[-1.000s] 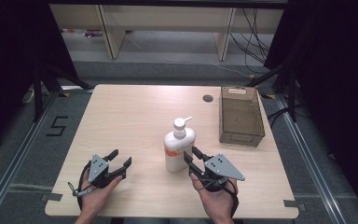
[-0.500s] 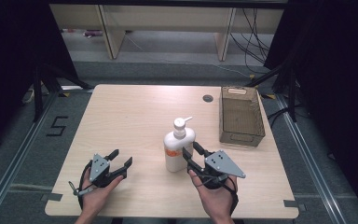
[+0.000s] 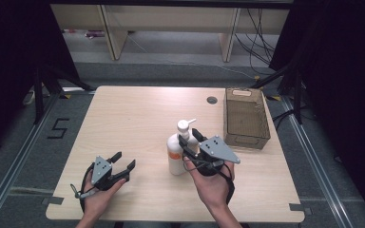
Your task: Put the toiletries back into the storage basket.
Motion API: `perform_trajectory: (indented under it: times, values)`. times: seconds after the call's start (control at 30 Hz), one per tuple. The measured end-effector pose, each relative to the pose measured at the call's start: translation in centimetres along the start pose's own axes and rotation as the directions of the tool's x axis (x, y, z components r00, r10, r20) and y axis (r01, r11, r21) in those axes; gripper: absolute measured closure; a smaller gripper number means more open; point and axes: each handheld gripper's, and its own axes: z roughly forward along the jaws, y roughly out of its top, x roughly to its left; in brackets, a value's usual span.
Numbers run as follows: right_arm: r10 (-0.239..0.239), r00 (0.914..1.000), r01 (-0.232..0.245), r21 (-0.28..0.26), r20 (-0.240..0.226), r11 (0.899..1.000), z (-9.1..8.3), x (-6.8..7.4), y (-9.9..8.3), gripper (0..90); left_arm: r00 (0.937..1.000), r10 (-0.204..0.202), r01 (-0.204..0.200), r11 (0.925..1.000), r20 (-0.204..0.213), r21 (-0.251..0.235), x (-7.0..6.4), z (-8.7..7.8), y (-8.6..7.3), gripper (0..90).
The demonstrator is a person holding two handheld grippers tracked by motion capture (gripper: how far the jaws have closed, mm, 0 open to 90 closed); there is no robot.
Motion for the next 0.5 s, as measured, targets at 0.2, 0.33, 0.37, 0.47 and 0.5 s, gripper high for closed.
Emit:
perform_trajectory:
  times: [0.2,0.33,0.37,0.47,0.5]
  values:
    - [-0.01,0.9999,0.01,0.027,0.001,1.0,0.7,-0.1,0.5,50.3,1.0,0.008,-0.008,1.0,0.001,0.005,0.0,0.0,0.0,35.5]
    - [-0.022,0.9997,0.022,0.031,0.007,0.999,1.2,0.2,0.8,50.3,1.0,0.005,-0.005,1.0,0.001,0.002,0.0,0.0,0.0,35.4]
    - [-0.022,0.9997,0.022,0.031,0.007,0.999,1.2,0.2,0.8,50.3,1.0,0.005,-0.005,1.0,0.001,0.002,0.0,0.0,0.0,35.4]
    - [-0.019,0.9996,0.018,0.036,0.019,0.999,1.6,0.3,1.2,50.5,0.9999,0.007,-0.007,1.0,0.011,-0.007,0.1,0.2,0.0,35.4]
    - [-0.019,0.9996,0.018,0.036,0.019,0.999,1.6,0.3,1.2,50.5,0.9999,0.007,-0.007,1.0,0.011,-0.007,0.1,0.2,0.0,35.4]
